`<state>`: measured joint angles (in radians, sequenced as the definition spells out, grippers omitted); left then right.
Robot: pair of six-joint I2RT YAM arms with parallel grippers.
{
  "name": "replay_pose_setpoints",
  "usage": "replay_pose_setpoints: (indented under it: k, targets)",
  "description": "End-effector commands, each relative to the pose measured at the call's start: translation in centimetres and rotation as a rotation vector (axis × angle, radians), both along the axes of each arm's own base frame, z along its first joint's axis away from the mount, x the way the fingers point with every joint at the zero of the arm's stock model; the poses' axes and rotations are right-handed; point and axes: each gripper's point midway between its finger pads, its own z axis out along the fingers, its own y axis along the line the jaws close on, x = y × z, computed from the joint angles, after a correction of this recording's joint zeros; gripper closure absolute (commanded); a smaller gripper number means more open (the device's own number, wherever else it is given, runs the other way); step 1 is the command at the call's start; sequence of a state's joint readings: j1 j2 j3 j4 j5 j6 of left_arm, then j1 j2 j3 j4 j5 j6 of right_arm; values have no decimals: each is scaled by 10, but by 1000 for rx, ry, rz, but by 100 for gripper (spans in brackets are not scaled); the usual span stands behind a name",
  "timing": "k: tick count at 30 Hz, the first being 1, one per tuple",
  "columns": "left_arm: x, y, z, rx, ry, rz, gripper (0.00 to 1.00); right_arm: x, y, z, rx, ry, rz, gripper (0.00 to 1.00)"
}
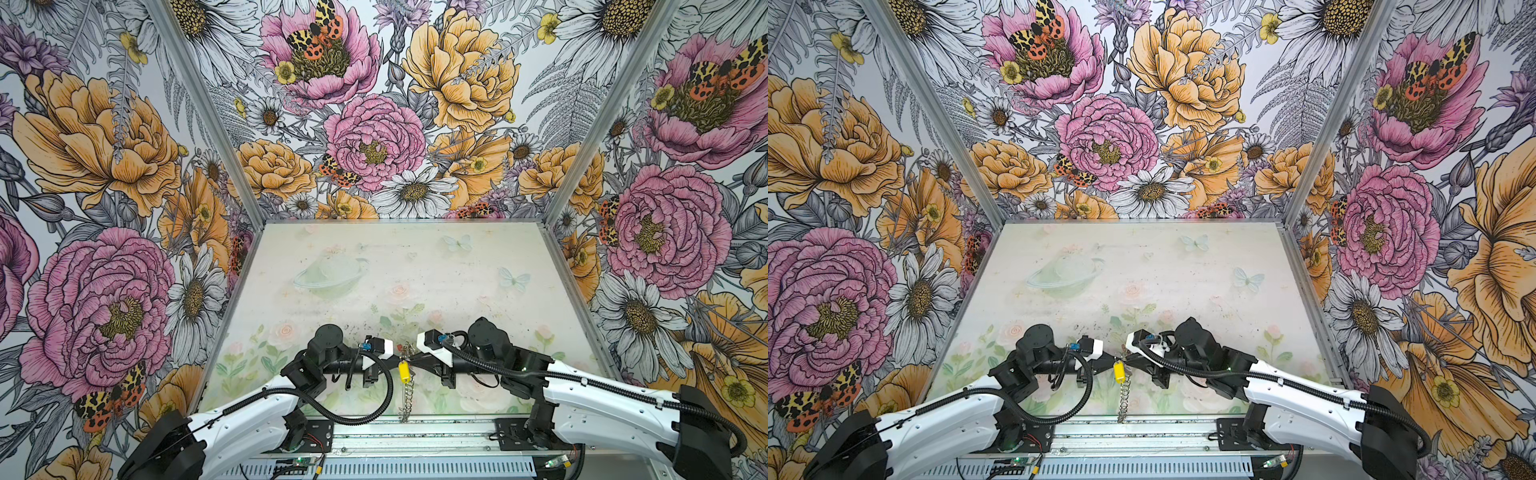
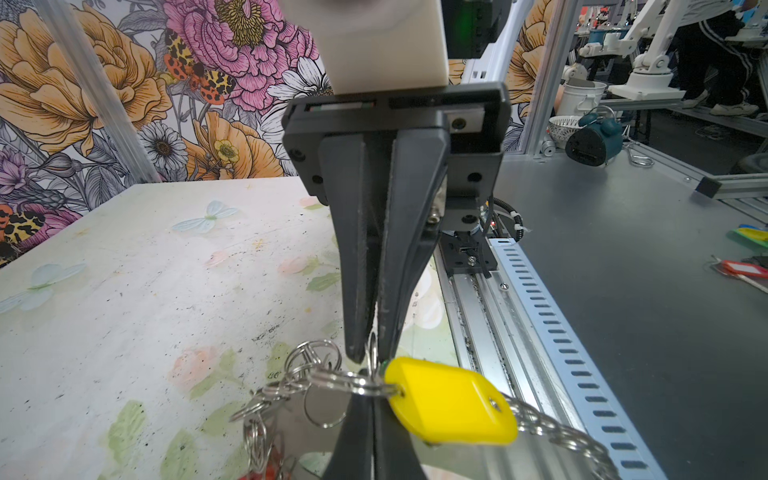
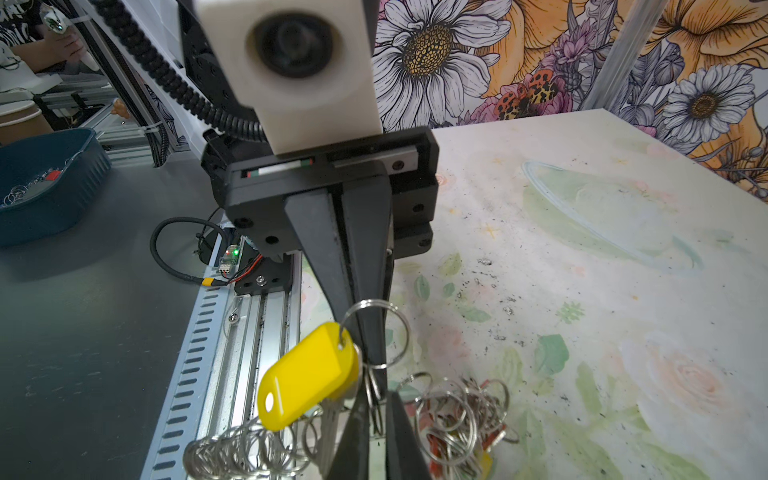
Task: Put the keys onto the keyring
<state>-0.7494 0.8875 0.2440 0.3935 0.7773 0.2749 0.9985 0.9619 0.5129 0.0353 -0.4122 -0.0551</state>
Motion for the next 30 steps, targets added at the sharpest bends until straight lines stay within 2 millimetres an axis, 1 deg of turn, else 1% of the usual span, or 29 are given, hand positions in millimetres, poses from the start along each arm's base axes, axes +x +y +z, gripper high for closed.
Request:
replay_pose_setpoints:
  k: [1,5,9,12,13,15,17,19,21,25,27,30]
  targets:
    - [-1,-4,30,-73,-56,-37,100,-1,2,0,-6,-25,8,89]
    - [-1,-4,29,-69,-51,-39,100,1,2,3,0,-37,-6,93]
    - [0,-5,27,-64,-43,-39,100,6,1,6,-10,-52,-40,100]
    - [3,-6,25,-56,-42,-26,100,13,-3,11,-15,-73,-85,100]
    - [4,-6,24,-53,-41,-20,99,15,-5,13,-15,-84,-100,100]
    - [8,-5,23,-49,-46,8,91,21,-10,16,-22,-97,-139,100]
    - [14,-4,20,-36,-46,41,85,26,-14,19,-27,-111,-178,100]
    - [23,-3,18,-21,-33,98,77,34,-19,21,-41,-119,-232,100]
    - [33,-1,17,-17,-14,153,74,41,-22,21,-55,-121,-271,100]
    - [44,1,15,-6,26,206,69,49,-25,19,-83,-118,-319,100]
    - [53,3,16,3,46,257,67,53,-26,20,-89,-120,-341,100]
    - [66,8,21,0,81,346,64,55,-28,20,-101,-120,-353,100]
